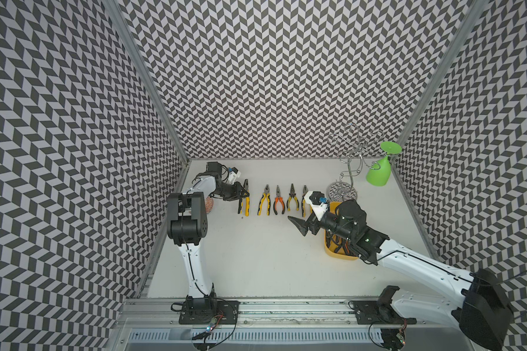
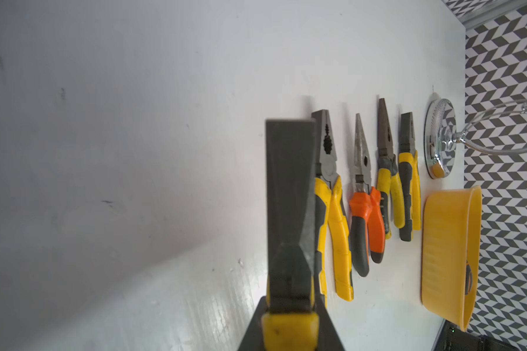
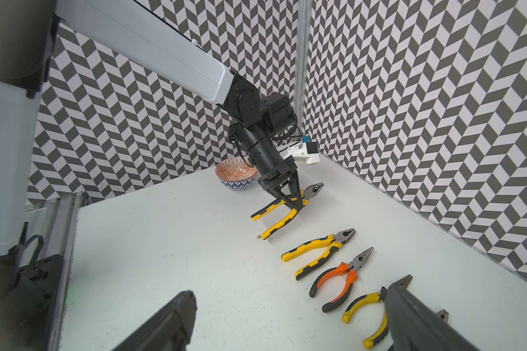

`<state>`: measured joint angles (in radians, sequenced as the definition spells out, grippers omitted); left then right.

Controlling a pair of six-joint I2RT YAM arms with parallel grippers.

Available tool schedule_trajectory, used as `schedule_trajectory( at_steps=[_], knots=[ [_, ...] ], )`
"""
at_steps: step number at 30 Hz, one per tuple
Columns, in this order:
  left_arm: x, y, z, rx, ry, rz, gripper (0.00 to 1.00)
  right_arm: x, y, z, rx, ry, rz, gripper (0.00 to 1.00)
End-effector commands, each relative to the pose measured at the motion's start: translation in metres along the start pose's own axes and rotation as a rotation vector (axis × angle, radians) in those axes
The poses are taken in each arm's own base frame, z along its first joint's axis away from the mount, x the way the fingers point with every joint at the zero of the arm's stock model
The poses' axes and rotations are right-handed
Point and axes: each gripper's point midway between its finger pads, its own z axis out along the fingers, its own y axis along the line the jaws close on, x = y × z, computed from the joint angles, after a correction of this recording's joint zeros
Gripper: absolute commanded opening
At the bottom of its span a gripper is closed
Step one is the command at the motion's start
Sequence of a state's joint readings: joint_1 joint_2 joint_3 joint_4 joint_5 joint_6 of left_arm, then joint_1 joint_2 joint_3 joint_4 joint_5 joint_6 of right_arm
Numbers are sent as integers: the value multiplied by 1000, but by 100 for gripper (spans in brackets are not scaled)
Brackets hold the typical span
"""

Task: Take the pliers out of the storage box
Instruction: Place the pliers at the center of the board.

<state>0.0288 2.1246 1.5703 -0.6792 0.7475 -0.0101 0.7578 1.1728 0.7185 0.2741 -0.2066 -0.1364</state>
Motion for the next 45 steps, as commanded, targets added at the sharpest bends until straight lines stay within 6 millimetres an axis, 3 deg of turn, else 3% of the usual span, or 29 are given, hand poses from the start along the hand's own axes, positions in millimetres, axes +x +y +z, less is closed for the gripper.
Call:
schedule_trajectory(
  at_steps=[1,7,13,17,24,33,38,45],
  knots=[
    [-19,-9,-1,45,-32,-28,0,-18,9,5,-43,-46,-37,99],
    [-19,5,17,24,-15,-62,0,-4,4,12,-17,6,-38,99],
    [-26,12,28,26,-32,-92,7,2,4,16,-13,22,-31,99],
    [-22,17,33,17,-19,-100,24,2,1,17,3,26,-34,99],
    [-20,22,32,-8,-20,-111,43,2,-3,18,24,29,-26,99],
    [-6,23,28,-37,-15,-116,75,11,-37,1,237,79,64,99],
    [-10,14,13,-69,-55,-69,98,23,-59,-17,364,107,182,99],
    [-18,-46,-17,42,-195,87,98,60,-98,-61,636,181,330,99]
  ],
)
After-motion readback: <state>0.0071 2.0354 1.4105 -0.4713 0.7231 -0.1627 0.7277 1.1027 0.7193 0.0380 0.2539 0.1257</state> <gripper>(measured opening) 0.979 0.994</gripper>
